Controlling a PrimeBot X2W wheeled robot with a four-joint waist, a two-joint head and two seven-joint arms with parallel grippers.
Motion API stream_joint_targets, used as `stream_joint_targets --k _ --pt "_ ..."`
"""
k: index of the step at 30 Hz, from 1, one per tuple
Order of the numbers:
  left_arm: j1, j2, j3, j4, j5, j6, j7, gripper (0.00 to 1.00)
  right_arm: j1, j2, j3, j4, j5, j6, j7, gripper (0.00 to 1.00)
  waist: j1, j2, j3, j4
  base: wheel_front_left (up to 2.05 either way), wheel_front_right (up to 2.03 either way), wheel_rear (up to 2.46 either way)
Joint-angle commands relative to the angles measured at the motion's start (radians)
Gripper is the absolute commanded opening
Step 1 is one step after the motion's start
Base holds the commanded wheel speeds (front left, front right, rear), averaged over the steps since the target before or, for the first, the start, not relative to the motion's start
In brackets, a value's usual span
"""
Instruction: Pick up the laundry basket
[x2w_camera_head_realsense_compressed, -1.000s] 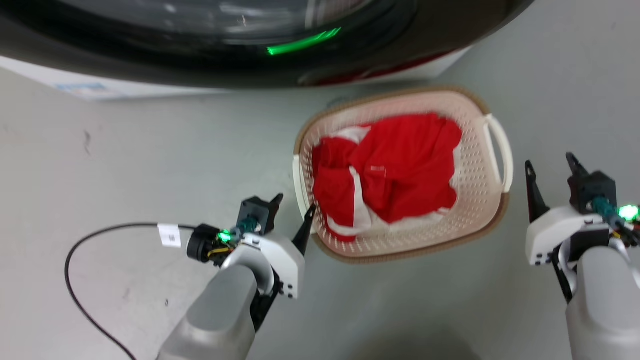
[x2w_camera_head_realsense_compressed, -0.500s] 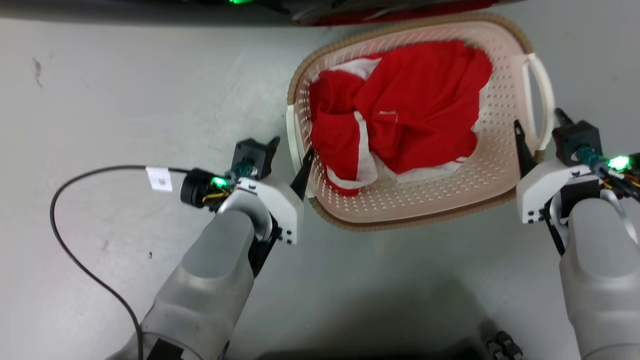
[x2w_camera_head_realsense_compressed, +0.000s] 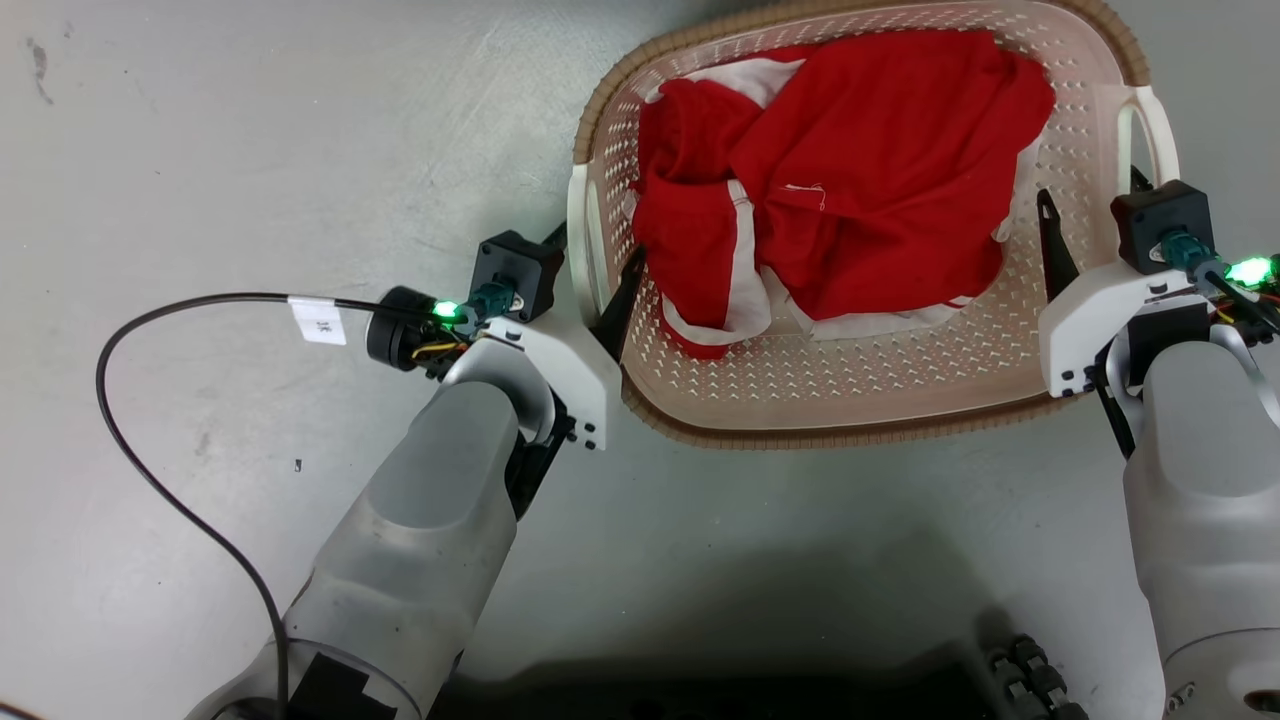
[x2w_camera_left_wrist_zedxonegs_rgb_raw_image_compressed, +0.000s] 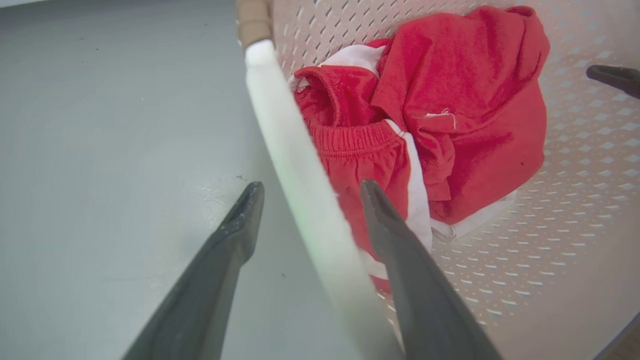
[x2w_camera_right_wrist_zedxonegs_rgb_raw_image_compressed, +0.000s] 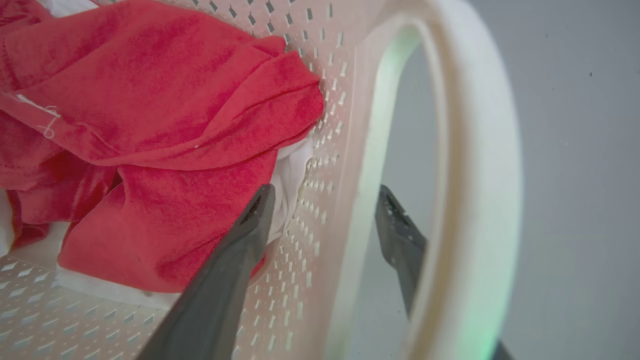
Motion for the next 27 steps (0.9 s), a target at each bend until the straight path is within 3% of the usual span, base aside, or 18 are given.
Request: stream_joint_targets --k 1,2,3,4,5,18,27 --pt "-0.007 0.007 0.005 -0.008 0.005 0.013 -0.001 1.00 -0.012 0.005 -0.003 0.001 -0.002 -0.001 -0.002 1.00 -0.0001 0.0001 0.003 0.001 0.00 0.00 0.00" --pt "-0.007 0.007 0.002 -0.014 0.015 0.018 -0.001 1.00 -0.014 0.006 -0.005 0.000 -0.007 -0.001 -0.002 0.37 -0.0001 0.0001 0.004 0.002 0.00 0.00 0.00" --pt "-0.005 0.007 0.000 -0.017 0.017 0.020 -0.001 0.49 -0.017 0.010 -0.005 -0.002 -0.007 -0.001 -0.002 0.00 -0.0001 0.0001 0.004 0.002 0.00 0.00 0.00" --pt "-0.004 0.007 0.001 -0.024 0.018 0.021 -0.001 0.08 -0.017 0.013 -0.003 0.008 -0.009 -0.001 -0.002 0.00 -0.0001 0.0001 0.003 0.003 0.00 0.00 0.00" --pt "-0.005 0.007 0.001 -0.033 0.026 0.022 -0.001 0.00 -0.017 0.016 -0.005 0.016 -0.010 -0.001 -0.002 0.00 -0.0001 0.0001 0.001 0.003 0.00 0.00 0.00" --pt "0.012 0.006 0.001 -0.035 0.032 0.000 -0.004 0.00 0.007 0.018 -0.005 0.048 -0.036 -0.001 -0.001 0.00 -0.0001 0.0001 -0.041 0.006 0.00 0.00 0.00" --pt "0.065 0.004 -0.032 0.011 -0.041 -0.014 -0.004 0.00 0.048 0.027 0.001 0.122 -0.053 -0.001 -0.001 0.00 -0.0001 0.0001 -0.150 0.021 0.00 0.00 0.00"
